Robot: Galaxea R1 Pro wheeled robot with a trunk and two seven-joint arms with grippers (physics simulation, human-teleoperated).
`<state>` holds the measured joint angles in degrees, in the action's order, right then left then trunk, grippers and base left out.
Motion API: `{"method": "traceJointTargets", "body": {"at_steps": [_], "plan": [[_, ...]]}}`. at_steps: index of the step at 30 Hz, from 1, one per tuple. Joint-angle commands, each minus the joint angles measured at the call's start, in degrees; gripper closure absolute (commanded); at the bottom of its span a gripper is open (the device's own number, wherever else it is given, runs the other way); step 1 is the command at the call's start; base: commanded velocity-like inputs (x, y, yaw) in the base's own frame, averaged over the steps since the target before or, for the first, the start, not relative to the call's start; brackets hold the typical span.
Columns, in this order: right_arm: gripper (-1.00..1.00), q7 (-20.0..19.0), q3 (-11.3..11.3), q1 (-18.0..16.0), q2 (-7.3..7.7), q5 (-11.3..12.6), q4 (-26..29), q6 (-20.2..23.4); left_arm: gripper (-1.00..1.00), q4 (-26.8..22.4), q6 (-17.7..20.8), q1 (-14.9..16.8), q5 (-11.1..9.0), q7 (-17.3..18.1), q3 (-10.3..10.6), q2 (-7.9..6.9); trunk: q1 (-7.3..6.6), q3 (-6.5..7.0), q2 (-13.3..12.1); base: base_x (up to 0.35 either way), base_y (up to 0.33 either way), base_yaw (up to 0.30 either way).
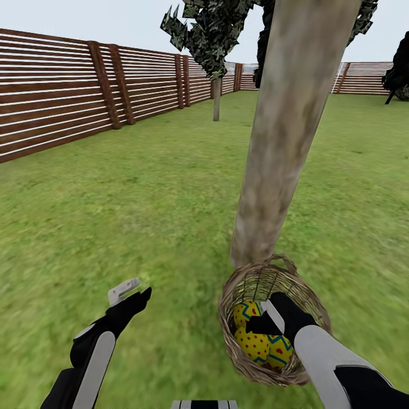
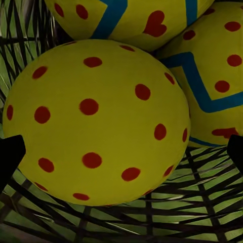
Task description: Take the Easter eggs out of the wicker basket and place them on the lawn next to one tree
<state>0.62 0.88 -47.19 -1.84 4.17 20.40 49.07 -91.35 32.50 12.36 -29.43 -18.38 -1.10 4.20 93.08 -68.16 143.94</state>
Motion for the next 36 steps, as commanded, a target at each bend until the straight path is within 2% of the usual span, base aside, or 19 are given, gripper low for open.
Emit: {"method": "traceJointTargets", "body": {"at_steps": [1,30,36], "plan": [[-1.00,0.1,0.1,0.0,-0.01,0.3,0.1,0.2,-1.00,-0.1,0.2,0.0,-0.6,-0.4,0.0,0.03,-0.01,-0.05,0.0,0.000,0.000,0.000],[-1.00,-0.2,0.0,0.0,-0.01,0.3,0.0,-0.8,-1.00,0.0,0.3,0.0,-0.6,-0.3,-0.1,0.02,-0.01,-0.05,0.0,0.038,0.000,0.000],[-1.00,-4.5,-0.1,0.0,0.30,0.0,0.1,-1.4,-1.00,0.1,0.3,0.0,-0.6,-0.3,-0.1,0.01,-0.01,-0.05,0.0,0.000,0.000,0.000]]}}
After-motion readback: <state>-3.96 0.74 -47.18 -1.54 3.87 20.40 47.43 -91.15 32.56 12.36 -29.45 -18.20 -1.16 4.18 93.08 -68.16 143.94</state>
